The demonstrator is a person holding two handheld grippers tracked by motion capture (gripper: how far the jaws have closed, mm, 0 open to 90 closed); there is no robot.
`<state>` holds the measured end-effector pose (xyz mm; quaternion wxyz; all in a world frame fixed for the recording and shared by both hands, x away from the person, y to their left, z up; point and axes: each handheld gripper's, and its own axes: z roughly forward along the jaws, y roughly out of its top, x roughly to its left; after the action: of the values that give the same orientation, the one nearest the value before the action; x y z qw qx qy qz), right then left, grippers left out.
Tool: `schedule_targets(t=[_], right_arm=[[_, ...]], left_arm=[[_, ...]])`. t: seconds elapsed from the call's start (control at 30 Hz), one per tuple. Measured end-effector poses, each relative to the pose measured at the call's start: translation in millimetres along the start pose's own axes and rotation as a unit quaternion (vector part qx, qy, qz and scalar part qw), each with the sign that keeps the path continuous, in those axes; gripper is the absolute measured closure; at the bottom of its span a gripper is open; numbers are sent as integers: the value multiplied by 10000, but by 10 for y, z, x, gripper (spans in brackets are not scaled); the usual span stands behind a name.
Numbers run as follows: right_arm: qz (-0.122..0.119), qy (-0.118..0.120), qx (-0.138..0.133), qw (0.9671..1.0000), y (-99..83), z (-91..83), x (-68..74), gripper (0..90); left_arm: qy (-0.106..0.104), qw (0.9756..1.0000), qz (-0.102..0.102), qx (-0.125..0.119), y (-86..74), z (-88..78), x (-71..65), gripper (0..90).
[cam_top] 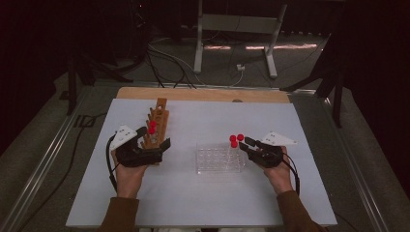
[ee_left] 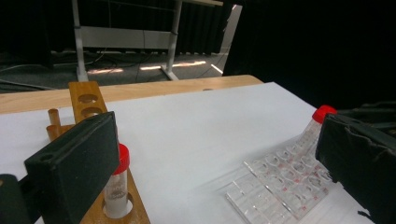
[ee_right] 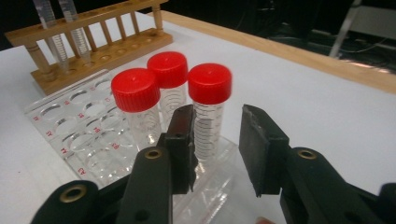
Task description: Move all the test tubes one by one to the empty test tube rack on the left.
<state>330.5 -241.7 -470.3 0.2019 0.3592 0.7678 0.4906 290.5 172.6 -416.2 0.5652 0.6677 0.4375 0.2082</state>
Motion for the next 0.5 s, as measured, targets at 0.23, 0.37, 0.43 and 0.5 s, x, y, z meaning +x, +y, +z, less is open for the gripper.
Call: schedule_targets(t=[0.23, 0.37, 0.43, 0.5], right_arm=[[-64, 54, 68, 9999, -38, 124, 29, 716], [-137, 39, 57, 9999, -46, 150, 41, 735], [-186, 10, 53, 9998, -44, 146, 50, 740], [-181, 5, 18, 9998, -38, 130, 56, 741]], left_arm=[[3, 10000, -34, -12, -4, -8, 17, 6], [5, 10000, -50, -15, -5, -8, 20, 6], [14, 10000, -59, -11, -7, -9, 24, 6], [20, 10000, -71, -6, -11, -10, 29, 7]])
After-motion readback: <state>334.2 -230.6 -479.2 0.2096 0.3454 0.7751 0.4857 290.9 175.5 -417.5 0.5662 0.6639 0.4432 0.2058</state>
